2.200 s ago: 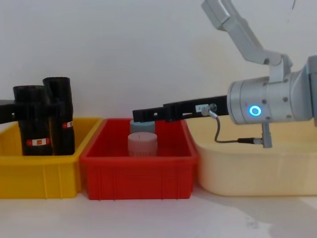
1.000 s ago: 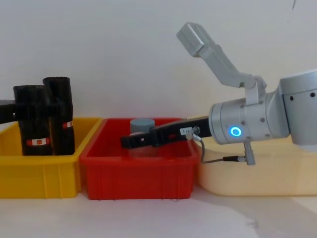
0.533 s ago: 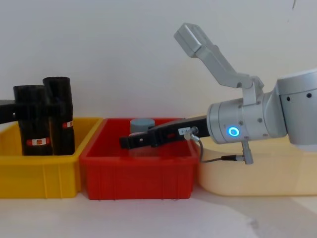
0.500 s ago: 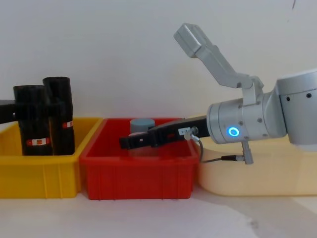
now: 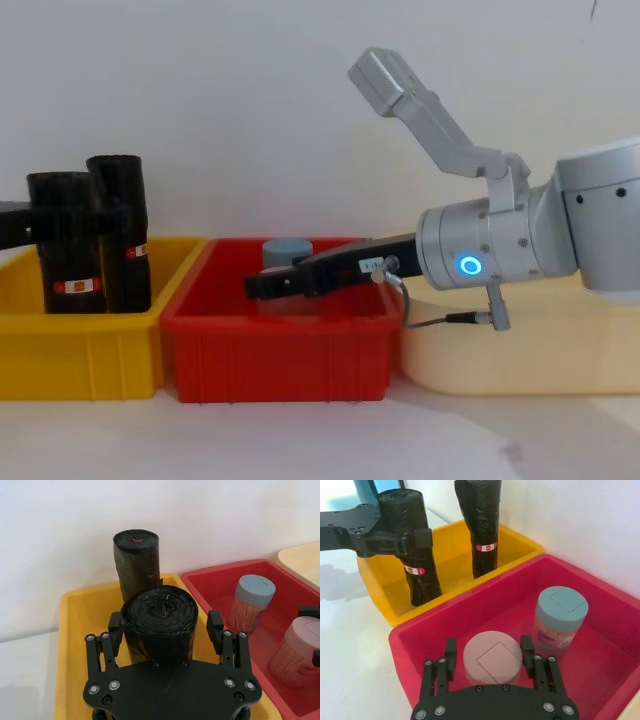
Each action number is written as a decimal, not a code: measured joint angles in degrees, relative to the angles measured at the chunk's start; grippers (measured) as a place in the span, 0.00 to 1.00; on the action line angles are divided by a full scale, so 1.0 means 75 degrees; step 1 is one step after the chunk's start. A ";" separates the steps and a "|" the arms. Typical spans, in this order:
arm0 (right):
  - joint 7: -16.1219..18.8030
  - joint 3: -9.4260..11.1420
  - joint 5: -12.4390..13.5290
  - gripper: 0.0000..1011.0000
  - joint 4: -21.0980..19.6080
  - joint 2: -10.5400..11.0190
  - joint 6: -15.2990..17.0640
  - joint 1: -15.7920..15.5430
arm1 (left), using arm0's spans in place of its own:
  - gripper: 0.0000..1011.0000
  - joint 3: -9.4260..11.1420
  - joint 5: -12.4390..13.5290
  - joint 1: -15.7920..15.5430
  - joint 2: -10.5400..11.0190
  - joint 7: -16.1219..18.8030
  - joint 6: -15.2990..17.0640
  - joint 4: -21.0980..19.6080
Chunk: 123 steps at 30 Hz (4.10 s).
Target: Pick up the garbage bag with the one hand and transfer it to the other hand.
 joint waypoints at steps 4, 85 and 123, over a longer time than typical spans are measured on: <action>0.0005 0.0000 -0.0009 0.68 0.0009 -0.0002 -0.0005 0.0004 | 0.99 0.0000 0.0001 0.0000 0.0000 0.0000 0.0000 0.0000; -0.1434 0.1807 0.0286 0.64 -0.4117 0.1764 -0.0108 -0.1275 | 0.46 0.1100 -0.0102 -0.2207 -0.1335 -0.0829 -0.0208 -0.0039; -0.2750 0.3673 0.0324 0.72 -0.5432 0.2961 0.1000 -0.3179 | 0.46 0.2459 -0.0247 -0.4365 -0.3453 -0.1803 -0.1403 0.4615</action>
